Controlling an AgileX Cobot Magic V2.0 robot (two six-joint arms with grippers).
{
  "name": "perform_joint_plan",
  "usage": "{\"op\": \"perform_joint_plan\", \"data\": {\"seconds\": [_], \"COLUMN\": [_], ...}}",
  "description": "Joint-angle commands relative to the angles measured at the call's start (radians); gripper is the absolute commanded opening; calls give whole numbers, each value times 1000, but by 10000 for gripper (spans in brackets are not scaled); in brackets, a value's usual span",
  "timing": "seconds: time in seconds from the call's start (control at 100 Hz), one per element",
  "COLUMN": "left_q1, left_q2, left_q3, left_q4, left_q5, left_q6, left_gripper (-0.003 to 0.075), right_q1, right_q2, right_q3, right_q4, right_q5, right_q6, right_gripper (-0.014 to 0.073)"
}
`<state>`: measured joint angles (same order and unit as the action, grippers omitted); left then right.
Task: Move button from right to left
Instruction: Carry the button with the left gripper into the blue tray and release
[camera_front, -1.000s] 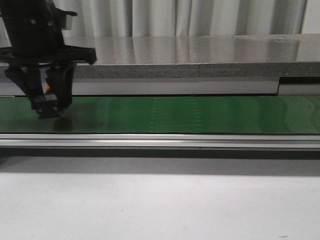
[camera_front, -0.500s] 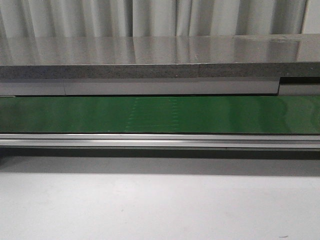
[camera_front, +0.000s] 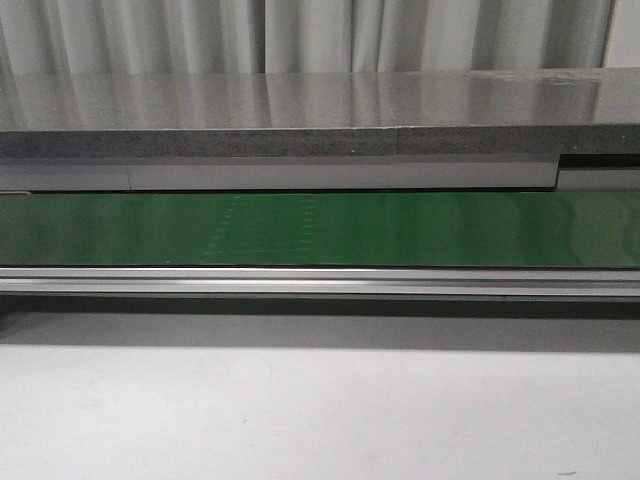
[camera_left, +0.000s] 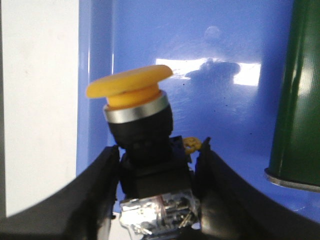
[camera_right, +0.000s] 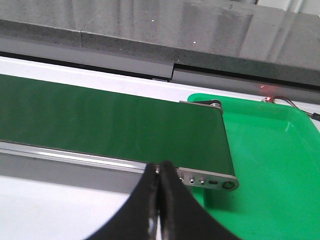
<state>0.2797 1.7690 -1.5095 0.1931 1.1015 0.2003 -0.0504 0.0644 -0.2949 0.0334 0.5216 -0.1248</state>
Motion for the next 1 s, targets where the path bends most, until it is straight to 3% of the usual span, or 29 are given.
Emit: {"op": "perform_joint_plan", "data": {"seconds": [0.0, 0.12, 0.48, 0.55, 0.67, 0.77, 0.99], "left_q1": [21, 35, 43, 43, 43, 43, 43], "left_q2": [-17, 40, 190, 204, 207, 207, 204], "left_q3": [-26, -26, -26, -26, -26, -26, -30], "left_q4": [-31, -31, -37, -39, -43, 7, 27], "left_q5": [-30, -41, -117, -119, -127, -129, -123], "left_q6": [11, 73, 84, 84, 84, 84, 84], "left_gripper": [82, 83, 102, 158, 342, 453, 445], "right_q1": [0, 0, 0, 0, 0, 0, 0], "right_q2": [7, 7, 7, 7, 7, 7, 7], "right_q3": [-25, -25, -25, -25, -25, -25, -25], "right_q4": [-8, -8, -8, -8, -8, -8, -8], "right_q5": [-84, -84, -85, -85, -85, -85, -85], "right_q6": [1, 1, 1, 1, 1, 1, 1], "right_gripper": [-68, -68, -68, -68, -68, -68, -68]}}
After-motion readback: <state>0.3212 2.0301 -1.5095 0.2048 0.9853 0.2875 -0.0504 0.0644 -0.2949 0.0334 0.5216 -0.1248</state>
